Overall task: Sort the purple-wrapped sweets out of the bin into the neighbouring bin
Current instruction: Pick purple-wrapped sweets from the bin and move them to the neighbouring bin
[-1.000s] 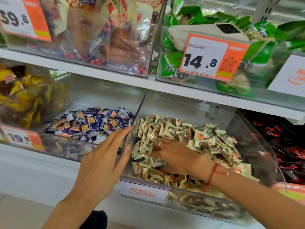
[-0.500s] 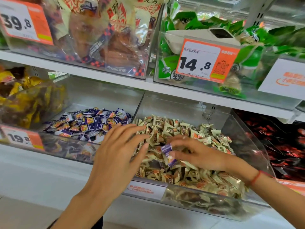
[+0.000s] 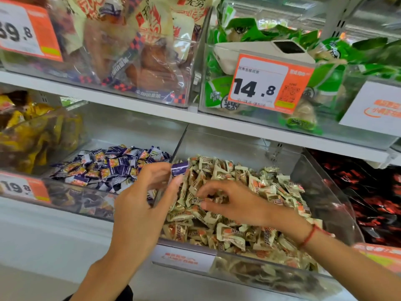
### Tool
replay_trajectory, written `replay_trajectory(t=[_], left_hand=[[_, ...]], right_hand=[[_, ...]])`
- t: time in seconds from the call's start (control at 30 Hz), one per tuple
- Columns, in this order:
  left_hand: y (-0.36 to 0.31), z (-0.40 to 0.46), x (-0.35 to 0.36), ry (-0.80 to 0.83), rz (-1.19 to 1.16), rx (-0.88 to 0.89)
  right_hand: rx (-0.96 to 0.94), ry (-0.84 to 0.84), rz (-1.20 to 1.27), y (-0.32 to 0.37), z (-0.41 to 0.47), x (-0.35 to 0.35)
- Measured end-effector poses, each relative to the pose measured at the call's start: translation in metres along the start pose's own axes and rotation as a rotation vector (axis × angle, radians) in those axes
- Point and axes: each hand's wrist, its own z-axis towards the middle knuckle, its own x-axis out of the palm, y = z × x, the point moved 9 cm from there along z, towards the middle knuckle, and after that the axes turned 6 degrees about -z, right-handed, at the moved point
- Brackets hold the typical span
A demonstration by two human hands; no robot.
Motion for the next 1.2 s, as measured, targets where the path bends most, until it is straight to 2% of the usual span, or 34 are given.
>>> replay_trajectory(t=[0.07,0.13,0.3,0.4,0.47,0.53,0.57,0.67,0.73,0.77,0.83,0.9,0.97,1.0,1.1,1.2], left_hand=[[0.002,0.002,-0.006,-0.022,0.052,-0.001],[0.002,0.002,-0.007,-0.012,0.090,0.003],[0.009,-0.003,-0.006,-0.016,0.108,-0.029],[0.009,-0.002,-0.007,-0.024,0.106,-0.038],[0.007,-0.002,-0.008,-0.030,0.110,-0.032],[0.007,-0.002,-0.008,-0.032,0.110,-0.026],[0.007,-0.002,-0.008,-0.031,0.111,-0.024],[0.007,-0.003,-0.006,-0.028,0.125,-0.015],[0.007,-0.003,-0.005,-0.031,0.131,-0.017],[0.008,-0.003,-0.006,-0.034,0.130,-0.019],[0.009,-0.003,-0.007,-0.037,0.133,-0.025],[0.009,-0.004,-0.007,-0.036,0.151,-0.015],[0.009,-0.004,-0.008,-0.040,0.166,-0.013],[0.009,-0.005,-0.009,-0.040,0.172,-0.015],[0.008,-0.004,-0.010,-0.044,0.185,-0.013],[0.008,-0.003,-0.008,-0.048,0.186,-0.002]], right_hand=[[0.015,0.253,-0.382,-0.015,0.007,0.036],[-0.009,0.315,-0.557,-0.019,0.010,0.052],[-0.159,0.153,-0.637,-0.003,0.014,0.042],[-0.163,0.100,-0.617,-0.007,0.004,0.025],[-0.157,-0.042,-0.657,-0.014,-0.008,0.000],[-0.068,-0.172,-0.687,-0.029,-0.025,-0.029],[0.033,-0.180,-0.715,-0.044,-0.033,-0.041],[0.334,-0.061,-0.733,-0.089,-0.057,-0.063],[0.380,-0.085,-0.733,-0.088,-0.061,-0.072],[0.357,-0.122,-0.737,-0.078,-0.058,-0.073],[0.179,-0.145,-0.661,-0.040,-0.043,-0.055],[-0.028,0.036,-0.512,-0.005,-0.032,-0.010],[-0.110,0.280,-0.557,0.001,-0.031,0.039],[-0.124,0.335,-0.615,-0.005,-0.032,0.051],[-0.114,0.268,-0.691,-0.018,-0.033,0.045],[-0.003,0.179,-0.766,-0.029,-0.035,0.027]])
